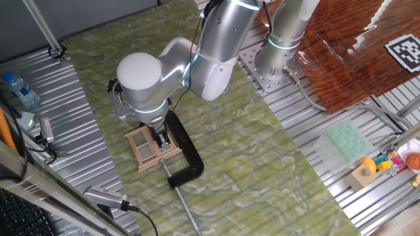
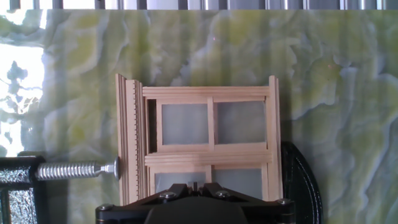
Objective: Open a sliding window
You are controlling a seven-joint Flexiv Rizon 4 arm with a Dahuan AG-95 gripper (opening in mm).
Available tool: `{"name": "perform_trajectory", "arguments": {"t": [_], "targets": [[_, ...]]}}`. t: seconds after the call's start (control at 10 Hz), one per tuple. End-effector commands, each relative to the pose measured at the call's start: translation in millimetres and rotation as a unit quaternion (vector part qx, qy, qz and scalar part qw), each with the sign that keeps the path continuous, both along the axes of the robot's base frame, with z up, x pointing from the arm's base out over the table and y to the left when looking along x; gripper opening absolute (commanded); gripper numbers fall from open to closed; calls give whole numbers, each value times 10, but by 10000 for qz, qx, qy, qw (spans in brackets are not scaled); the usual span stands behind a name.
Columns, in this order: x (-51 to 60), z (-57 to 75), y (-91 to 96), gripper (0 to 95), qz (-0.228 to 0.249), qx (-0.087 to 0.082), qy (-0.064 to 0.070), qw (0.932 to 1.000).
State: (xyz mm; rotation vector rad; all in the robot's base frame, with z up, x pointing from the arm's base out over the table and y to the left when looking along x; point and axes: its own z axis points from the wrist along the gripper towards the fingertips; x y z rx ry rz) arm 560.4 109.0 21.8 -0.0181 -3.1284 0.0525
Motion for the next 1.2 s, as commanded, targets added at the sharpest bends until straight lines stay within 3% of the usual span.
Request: {"name": "perform_trajectory", "arguments": {"t": [0.1,1.2], "targets": [[-4,-8,-5,0,15,-3,2,10000],[-7,-26,-37,0,48,-24,3,10000]]}}
